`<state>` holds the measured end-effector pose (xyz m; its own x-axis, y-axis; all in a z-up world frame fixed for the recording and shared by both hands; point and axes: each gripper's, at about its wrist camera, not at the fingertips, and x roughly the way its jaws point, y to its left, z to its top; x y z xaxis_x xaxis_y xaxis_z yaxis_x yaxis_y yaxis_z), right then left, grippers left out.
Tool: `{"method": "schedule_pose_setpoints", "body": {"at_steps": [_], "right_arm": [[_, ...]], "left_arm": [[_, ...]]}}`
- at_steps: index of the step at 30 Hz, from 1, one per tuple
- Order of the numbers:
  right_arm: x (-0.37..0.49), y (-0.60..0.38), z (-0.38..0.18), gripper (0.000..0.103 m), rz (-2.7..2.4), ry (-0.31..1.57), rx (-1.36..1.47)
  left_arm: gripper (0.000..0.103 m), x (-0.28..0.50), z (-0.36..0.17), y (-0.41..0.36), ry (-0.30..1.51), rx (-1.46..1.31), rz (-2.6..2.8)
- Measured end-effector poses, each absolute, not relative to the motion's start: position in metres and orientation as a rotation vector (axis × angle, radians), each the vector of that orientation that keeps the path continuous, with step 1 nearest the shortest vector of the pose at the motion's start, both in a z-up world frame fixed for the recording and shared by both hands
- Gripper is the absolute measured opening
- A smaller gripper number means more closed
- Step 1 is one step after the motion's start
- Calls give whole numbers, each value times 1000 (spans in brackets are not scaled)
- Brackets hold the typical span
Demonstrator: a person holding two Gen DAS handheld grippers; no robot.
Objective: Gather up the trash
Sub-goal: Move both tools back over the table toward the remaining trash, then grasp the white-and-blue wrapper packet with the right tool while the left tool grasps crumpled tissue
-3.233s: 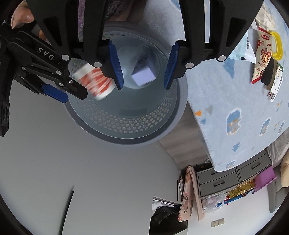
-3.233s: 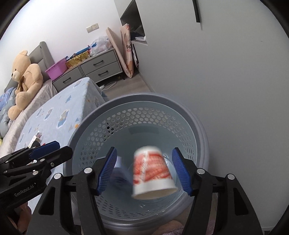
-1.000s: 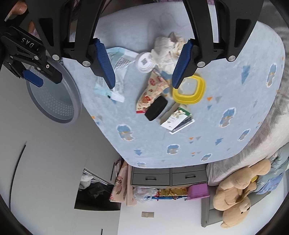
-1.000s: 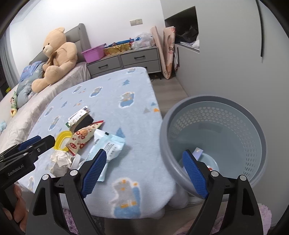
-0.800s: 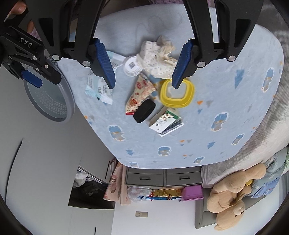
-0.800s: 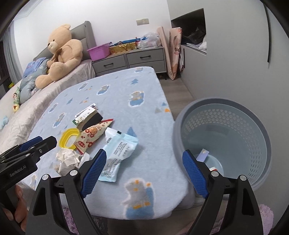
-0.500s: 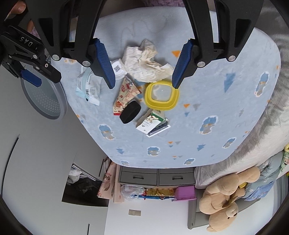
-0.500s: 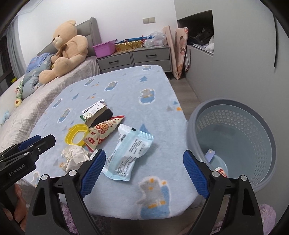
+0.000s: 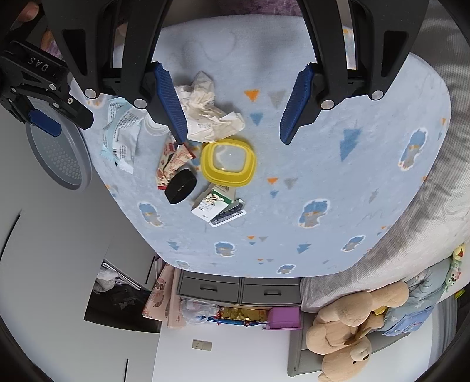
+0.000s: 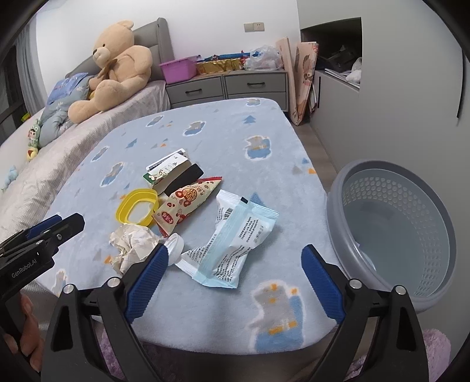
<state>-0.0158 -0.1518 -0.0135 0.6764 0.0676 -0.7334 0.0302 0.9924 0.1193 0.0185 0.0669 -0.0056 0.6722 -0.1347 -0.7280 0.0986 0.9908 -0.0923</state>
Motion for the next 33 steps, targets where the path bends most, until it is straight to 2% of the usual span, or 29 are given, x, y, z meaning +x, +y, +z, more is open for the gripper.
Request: {"method": "schedule_pose_setpoints", "body": {"at_steps": [25, 28, 30, 32, 33], "right_arm": [[39, -147, -63, 93, -102, 1002, 161], [43, -146, -67, 89, -94, 1018, 169], [44, -146, -67, 81, -78, 1022, 182], [44, -145, -67, 65, -57, 1021, 195], [43, -144, -66, 63, -51, 1020, 193]], "left_arm": [[64, 22, -28, 91, 870, -59, -93], [64, 23, -29, 91, 873, -60, -93], [64, 22, -29, 92, 874, -62, -95], [64, 22, -29, 91, 877, -62, -96], [64, 23, -29, 91, 880, -64, -98]]}}
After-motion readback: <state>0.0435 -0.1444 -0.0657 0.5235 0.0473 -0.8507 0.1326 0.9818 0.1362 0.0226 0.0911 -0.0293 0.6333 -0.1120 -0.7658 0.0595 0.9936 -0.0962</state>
